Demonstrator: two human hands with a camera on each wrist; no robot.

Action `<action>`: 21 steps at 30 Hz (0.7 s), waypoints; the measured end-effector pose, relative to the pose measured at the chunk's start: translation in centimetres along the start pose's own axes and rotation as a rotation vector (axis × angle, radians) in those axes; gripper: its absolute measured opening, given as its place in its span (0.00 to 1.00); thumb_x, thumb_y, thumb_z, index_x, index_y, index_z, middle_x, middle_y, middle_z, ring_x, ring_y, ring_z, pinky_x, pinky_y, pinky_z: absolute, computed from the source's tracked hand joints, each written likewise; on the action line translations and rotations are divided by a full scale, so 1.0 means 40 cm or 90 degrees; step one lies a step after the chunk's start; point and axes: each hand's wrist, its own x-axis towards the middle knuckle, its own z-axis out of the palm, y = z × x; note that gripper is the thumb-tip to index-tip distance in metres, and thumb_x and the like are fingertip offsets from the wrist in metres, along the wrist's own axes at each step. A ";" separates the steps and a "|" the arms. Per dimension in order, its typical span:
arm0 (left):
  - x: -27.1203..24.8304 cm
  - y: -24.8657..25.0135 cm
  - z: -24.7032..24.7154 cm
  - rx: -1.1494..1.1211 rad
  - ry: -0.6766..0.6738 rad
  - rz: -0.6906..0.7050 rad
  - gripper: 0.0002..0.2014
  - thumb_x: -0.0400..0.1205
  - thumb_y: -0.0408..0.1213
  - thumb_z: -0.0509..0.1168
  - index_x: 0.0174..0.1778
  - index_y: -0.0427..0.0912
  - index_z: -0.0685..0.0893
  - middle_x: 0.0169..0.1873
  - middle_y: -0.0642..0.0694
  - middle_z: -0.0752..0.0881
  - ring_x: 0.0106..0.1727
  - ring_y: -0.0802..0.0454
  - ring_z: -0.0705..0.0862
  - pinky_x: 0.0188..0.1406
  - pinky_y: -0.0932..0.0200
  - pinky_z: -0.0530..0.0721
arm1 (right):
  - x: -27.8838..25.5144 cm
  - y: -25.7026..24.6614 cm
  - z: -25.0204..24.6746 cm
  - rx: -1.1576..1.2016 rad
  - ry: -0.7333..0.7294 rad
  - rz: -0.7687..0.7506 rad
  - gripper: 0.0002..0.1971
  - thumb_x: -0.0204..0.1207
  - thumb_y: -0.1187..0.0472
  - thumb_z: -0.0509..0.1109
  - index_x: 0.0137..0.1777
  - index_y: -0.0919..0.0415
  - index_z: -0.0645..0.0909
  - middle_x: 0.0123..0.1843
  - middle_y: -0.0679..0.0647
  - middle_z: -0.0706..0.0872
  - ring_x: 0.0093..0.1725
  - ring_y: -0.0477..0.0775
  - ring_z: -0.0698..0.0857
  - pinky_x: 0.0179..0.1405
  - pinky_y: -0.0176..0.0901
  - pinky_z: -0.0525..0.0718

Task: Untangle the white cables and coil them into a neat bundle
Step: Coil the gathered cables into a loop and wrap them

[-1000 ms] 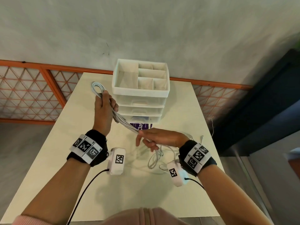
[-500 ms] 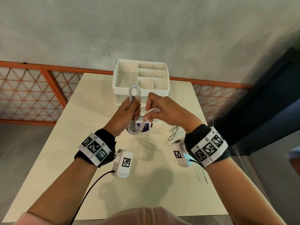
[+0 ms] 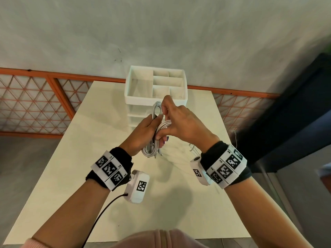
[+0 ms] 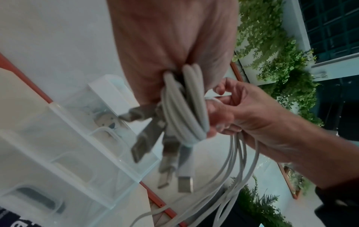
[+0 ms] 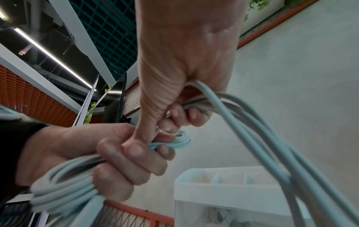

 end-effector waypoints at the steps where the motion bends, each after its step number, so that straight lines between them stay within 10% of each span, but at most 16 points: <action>1: -0.003 -0.002 0.000 0.013 -0.007 0.007 0.21 0.89 0.46 0.50 0.35 0.38 0.76 0.20 0.45 0.81 0.18 0.50 0.77 0.23 0.59 0.79 | -0.002 0.005 -0.001 0.013 0.006 0.014 0.33 0.57 0.53 0.85 0.47 0.56 0.61 0.28 0.44 0.73 0.26 0.51 0.73 0.27 0.42 0.70; 10: -0.024 -0.012 -0.039 0.069 -0.066 -0.012 0.18 0.88 0.49 0.51 0.40 0.39 0.73 0.21 0.47 0.73 0.16 0.54 0.64 0.20 0.60 0.72 | -0.035 0.070 -0.071 0.141 -0.181 0.115 0.15 0.77 0.49 0.70 0.32 0.54 0.78 0.19 0.38 0.76 0.22 0.38 0.73 0.26 0.25 0.68; 13: -0.031 -0.020 -0.004 0.098 -0.096 -0.050 0.31 0.85 0.60 0.41 0.49 0.33 0.76 0.20 0.49 0.71 0.16 0.55 0.63 0.21 0.60 0.73 | -0.030 0.046 -0.074 0.163 -0.145 0.088 0.19 0.82 0.50 0.63 0.33 0.61 0.78 0.17 0.39 0.72 0.21 0.40 0.69 0.25 0.27 0.66; 17: -0.041 -0.002 0.027 0.047 -0.125 -0.127 0.39 0.78 0.68 0.29 0.37 0.38 0.73 0.17 0.50 0.70 0.16 0.55 0.59 0.23 0.60 0.69 | -0.005 0.041 -0.063 0.197 -0.037 0.070 0.18 0.81 0.55 0.67 0.30 0.59 0.75 0.22 0.44 0.74 0.24 0.40 0.71 0.33 0.32 0.71; 21: -0.050 -0.002 0.033 0.089 -0.176 -0.093 0.30 0.80 0.66 0.49 0.40 0.38 0.76 0.19 0.50 0.69 0.18 0.55 0.60 0.22 0.61 0.70 | 0.006 0.051 -0.056 0.303 0.028 0.119 0.11 0.74 0.61 0.74 0.45 0.59 0.72 0.21 0.46 0.74 0.19 0.40 0.73 0.25 0.27 0.70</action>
